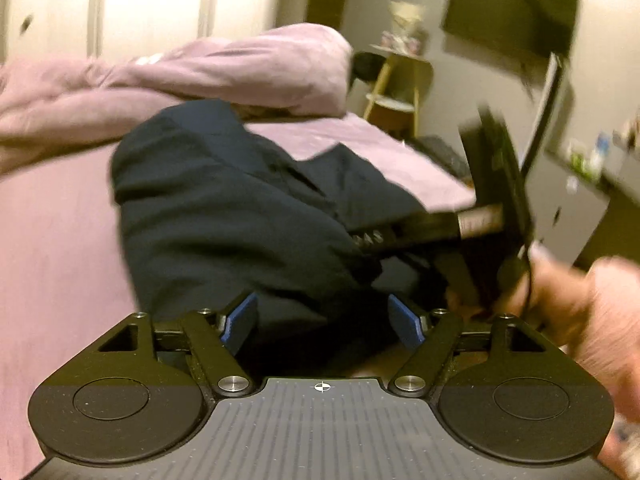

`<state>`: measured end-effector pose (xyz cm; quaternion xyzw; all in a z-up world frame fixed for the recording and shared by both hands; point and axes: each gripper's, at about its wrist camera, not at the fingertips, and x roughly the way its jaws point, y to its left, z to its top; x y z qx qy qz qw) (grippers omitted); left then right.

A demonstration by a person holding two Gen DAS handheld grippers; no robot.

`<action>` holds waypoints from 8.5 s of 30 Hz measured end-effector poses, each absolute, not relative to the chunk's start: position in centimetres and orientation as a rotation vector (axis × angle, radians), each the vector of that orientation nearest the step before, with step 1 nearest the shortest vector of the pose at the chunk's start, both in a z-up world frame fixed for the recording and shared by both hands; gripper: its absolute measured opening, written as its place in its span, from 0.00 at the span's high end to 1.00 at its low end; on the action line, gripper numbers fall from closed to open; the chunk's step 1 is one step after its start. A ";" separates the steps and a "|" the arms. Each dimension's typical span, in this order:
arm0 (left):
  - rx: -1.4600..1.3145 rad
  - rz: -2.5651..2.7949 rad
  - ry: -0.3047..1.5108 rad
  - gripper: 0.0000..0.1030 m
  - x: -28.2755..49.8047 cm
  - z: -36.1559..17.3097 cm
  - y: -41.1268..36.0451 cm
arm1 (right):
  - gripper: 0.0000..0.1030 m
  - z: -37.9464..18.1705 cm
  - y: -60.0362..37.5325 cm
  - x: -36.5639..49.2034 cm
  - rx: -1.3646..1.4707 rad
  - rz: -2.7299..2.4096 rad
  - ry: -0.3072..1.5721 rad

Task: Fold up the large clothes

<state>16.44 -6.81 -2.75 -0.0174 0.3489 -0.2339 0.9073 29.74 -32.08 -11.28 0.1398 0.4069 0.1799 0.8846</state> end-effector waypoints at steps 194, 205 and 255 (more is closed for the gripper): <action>-0.910 -0.178 0.925 0.12 25.7 -9.0 7.8 | 0.07 -13.3 -34.8 32.0 0.914 0.518 1.062; -0.593 0.228 0.648 0.10 24.9 -2.4 3.2 | 0.18 0.6 -27.5 27.4 0.428 0.374 0.589; -0.086 0.150 0.970 0.01 10.0 -1.3 -5.0 | 0.04 -4.4 -26.4 10.2 -0.043 0.030 0.999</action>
